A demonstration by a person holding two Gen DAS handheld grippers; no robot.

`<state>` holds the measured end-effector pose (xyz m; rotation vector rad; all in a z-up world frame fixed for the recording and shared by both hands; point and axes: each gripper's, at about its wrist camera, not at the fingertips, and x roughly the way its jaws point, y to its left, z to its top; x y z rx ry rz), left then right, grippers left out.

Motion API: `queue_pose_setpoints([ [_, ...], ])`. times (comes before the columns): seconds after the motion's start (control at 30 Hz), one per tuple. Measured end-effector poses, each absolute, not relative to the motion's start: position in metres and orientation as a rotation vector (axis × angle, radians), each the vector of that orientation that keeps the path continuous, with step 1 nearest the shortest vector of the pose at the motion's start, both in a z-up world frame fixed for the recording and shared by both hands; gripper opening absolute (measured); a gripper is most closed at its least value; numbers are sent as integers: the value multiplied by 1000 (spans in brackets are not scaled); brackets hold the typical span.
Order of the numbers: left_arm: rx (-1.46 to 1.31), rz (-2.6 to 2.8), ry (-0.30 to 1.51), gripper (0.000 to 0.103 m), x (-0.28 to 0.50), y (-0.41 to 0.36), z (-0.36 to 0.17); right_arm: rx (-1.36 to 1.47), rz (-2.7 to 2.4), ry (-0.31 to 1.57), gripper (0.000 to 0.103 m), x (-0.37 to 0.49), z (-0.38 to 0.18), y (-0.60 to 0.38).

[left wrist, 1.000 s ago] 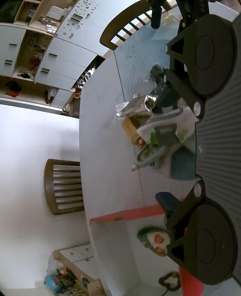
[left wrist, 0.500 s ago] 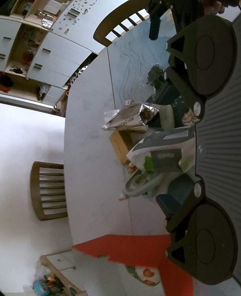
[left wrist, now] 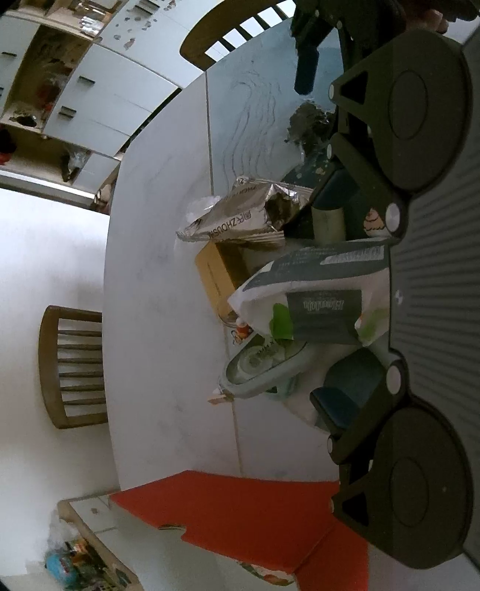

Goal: Organize objects
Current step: 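Grasp the dark foil packet with right gripper while left grasps the white paper bag, then carry the foil packet with right gripper while left carries the white bag to the box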

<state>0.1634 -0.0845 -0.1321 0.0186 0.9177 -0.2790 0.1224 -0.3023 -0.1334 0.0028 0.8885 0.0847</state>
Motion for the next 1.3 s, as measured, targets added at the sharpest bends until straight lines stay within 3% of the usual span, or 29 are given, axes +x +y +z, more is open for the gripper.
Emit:
queue_pose_setpoints([
  [0.13, 25, -280, 919, 98, 163, -85, -134, 0, 96, 890, 75, 127, -137, -301],
  [0.3, 25, -292, 939, 67, 165, -87, -134, 1, 98, 893, 70, 130, -140, -301],
  [0.43, 24, -302, 934, 60, 163, -87, -132, -6, 101, 886, 58, 130, -139, -300],
  [0.5, 24, -318, 924, 43, 161, -88, -130, -9, 98, 885, 55, 130, -138, -299],
  [0.67, 17, -344, 924, 33, 159, -89, -128, -9, 88, 885, 43, 129, -137, -297],
  [0.77, 8, -350, 919, 21, 158, -86, -126, -15, 80, 883, 38, 127, -136, -296],
  [0.97, 11, -363, 912, 11, 158, -81, -123, -11, 66, 872, 32, 121, -131, -293],
  [1.3, -17, -377, 877, 9, 149, -63, -102, 34, 47, 838, 31, 100, -99, -286],
])
